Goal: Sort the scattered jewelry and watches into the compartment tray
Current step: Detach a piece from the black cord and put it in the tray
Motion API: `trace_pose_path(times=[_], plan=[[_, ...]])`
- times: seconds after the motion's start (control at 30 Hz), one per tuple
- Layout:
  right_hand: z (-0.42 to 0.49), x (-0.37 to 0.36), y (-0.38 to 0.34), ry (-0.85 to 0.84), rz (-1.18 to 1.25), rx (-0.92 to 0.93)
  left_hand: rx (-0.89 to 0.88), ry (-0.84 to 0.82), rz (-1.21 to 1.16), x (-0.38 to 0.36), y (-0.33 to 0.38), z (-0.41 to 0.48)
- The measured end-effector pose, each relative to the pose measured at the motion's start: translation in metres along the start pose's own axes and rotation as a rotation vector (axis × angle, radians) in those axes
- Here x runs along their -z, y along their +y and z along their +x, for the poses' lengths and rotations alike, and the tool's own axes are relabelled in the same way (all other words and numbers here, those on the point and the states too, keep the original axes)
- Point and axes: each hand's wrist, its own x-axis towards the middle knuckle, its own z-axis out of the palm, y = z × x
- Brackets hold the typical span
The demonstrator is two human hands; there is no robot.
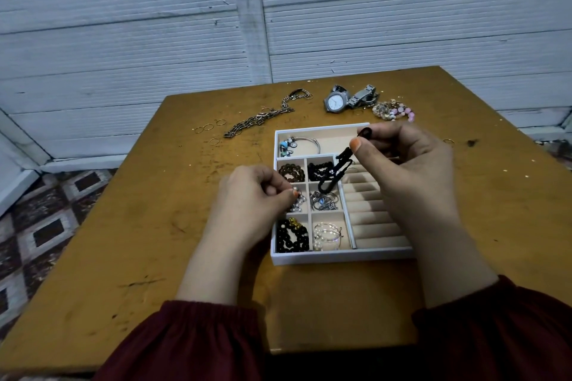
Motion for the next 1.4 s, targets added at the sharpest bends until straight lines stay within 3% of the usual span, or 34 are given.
trace_pose_path(times=[0.2,0.4,0.63,0.87,1.13,1.4], plan=[[0.0,0.0,-0.001,0.001,0.001,-0.006,-0.002,-0.013,0.05,0.001,-0.001,0.0],[-0.001,-0.001,-0.002,-0.021,0.004,-0.029,-0.002,0.073,-0.106,0.003,-0.004,0.003],[-0.006,-0.009,-0.009,-0.258,0.029,-0.118,0.092,0.327,-0.281,0.009,-0.018,0.009],[-0.015,-0.019,-0.005,-0.46,-0.09,-0.209,0.159,0.438,-0.33,0.008,-0.032,0.019],[-0.019,-0.023,-0.004,-0.552,-0.298,-0.115,0.143,0.446,-0.304,0.007,-0.032,0.02],[-0.021,-0.024,-0.008,-0.637,-0.571,0.114,0.14,0.44,-0.281,0.006,-0.032,0.02]])
